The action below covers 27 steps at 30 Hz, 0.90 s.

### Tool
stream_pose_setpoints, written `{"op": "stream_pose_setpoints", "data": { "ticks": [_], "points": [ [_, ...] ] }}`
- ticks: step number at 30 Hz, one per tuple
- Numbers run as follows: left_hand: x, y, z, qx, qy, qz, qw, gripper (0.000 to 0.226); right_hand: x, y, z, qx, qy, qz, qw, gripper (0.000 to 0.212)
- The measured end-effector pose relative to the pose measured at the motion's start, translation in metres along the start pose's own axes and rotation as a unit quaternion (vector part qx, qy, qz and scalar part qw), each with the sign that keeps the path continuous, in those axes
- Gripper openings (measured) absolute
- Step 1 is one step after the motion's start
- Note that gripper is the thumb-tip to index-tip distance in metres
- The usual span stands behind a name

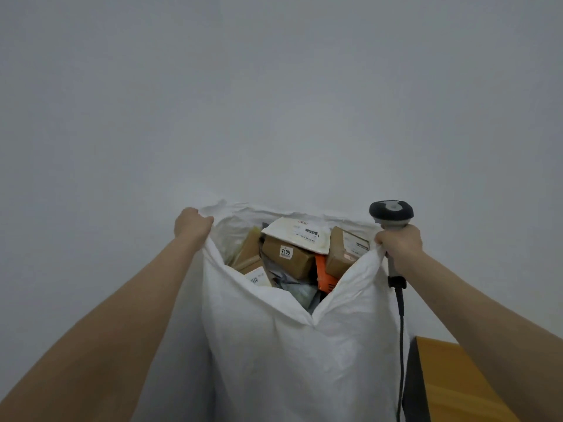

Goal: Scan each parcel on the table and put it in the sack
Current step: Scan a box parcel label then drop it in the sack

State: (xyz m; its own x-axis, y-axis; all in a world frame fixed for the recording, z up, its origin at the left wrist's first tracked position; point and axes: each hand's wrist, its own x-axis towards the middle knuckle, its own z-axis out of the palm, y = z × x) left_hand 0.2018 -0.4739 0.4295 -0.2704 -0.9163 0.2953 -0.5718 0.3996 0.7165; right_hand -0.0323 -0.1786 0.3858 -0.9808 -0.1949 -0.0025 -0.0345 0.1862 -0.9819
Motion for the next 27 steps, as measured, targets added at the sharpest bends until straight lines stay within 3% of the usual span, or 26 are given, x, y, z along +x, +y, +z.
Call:
{"op": "stream_pose_setpoints", "data": {
  "ticks": [4, 7, 9, 14, 20, 27],
  "points": [
    [0.008, 0.024, -0.006, 0.142, -0.027, 0.045, 0.989, 0.048, 0.004, -0.012, -0.011, -0.007, -0.042, -0.023, 0.999, 0.017],
    [0.005, 0.037, 0.01, 0.289, -0.058, 0.069, 0.953, 0.063, 0.006, -0.012, -0.025, 0.0, -0.104, 0.008, 0.995, 0.023],
    [0.005, 0.05, 0.025, 0.326, -0.034, 0.12, 0.937, 0.053, 0.012, -0.015, -0.034, -0.012, -0.114, 0.017, 0.993, 0.031],
    [0.003, 0.096, 0.078, 0.342, -0.053, 0.218, 0.912, 0.043, 0.046, -0.033, -0.055, -0.044, -0.093, -0.011, 0.995, 0.038],
    [0.003, 0.146, 0.143, 0.29, -0.123, 0.258, 0.913, 0.049, 0.097, -0.033, -0.054, -0.094, -0.111, -0.022, 0.989, 0.035],
    [0.04, 0.164, 0.202, 0.327, -0.18, 0.269, 0.888, 0.057, 0.162, -0.019, -0.03, -0.207, -0.14, -0.045, 0.967, 0.036]
  ]
}}
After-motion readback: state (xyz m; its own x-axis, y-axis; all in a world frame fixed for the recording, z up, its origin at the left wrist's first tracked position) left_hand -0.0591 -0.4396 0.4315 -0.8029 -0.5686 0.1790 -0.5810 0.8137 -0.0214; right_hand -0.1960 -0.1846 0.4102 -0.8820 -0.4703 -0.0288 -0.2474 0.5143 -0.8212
